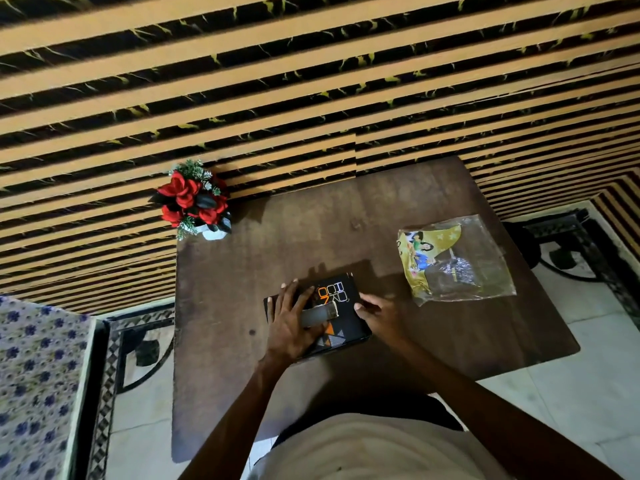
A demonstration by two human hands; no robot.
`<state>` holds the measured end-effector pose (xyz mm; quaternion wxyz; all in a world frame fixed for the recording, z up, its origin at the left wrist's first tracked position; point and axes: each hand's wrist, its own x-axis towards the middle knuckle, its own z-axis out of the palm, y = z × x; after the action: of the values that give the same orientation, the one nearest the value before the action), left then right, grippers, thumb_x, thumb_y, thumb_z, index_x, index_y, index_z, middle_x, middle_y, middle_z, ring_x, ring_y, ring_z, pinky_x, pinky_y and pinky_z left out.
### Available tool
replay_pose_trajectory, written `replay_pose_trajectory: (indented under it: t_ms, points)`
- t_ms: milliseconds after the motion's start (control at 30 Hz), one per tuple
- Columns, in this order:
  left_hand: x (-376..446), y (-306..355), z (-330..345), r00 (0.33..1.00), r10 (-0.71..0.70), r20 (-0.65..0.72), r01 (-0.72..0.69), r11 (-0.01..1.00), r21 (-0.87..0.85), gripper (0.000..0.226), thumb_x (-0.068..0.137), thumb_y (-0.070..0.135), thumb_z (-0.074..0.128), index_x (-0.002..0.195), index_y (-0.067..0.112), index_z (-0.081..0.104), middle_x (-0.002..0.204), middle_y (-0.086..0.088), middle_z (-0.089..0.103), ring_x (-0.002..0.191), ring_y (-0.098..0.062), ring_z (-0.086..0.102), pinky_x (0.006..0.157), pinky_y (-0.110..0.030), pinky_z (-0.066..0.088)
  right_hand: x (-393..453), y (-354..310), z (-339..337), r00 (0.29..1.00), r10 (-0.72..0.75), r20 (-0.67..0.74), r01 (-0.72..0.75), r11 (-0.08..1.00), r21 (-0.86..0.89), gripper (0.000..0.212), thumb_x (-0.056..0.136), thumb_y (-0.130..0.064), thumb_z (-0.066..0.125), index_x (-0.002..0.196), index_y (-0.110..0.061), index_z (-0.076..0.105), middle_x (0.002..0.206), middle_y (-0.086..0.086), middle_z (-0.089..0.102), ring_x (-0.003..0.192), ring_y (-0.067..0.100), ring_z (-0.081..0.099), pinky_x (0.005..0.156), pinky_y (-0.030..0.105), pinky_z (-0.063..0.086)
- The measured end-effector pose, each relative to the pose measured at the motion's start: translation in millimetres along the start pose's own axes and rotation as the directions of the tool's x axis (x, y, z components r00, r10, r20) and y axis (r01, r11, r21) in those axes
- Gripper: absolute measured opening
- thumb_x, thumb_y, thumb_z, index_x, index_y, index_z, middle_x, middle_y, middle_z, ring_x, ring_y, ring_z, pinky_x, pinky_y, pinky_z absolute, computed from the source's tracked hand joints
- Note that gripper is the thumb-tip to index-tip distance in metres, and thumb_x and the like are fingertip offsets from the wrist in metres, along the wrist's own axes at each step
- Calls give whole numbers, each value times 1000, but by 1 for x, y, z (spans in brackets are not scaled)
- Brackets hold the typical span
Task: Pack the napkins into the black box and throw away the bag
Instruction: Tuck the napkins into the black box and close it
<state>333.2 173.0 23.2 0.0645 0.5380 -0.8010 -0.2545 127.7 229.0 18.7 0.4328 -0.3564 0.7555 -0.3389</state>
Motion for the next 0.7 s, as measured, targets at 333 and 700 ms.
replay_pose_trajectory:
  t_ms: [333, 700]
  points:
    - [-15, -32, -5, 996, -68, -51, 60, 989, -136, 95, 69, 70, 62, 146, 19, 37, 161, -14, 14, 146, -38, 21, 111, -53, 29, -15, -10, 3, 947, 56, 316, -44, 998, -44, 61, 91, -9, 60, 145, -12, 33, 142, 9, 49, 129, 22, 50, 96, 21, 49]
    - [15, -24, -28, 830, -547, 110, 366, 385, -847, 44, 90, -2, 59, 130, 4, 42, 117, -12, 58, 86, -6, 58, 56, -8, 53, 13, -37, 19, 906, 265, 329, -340, 920, 195, 57, 96, -11, 49, 146, -28, 27, 139, 1, 48, 125, 30, 51, 95, 58, 50]
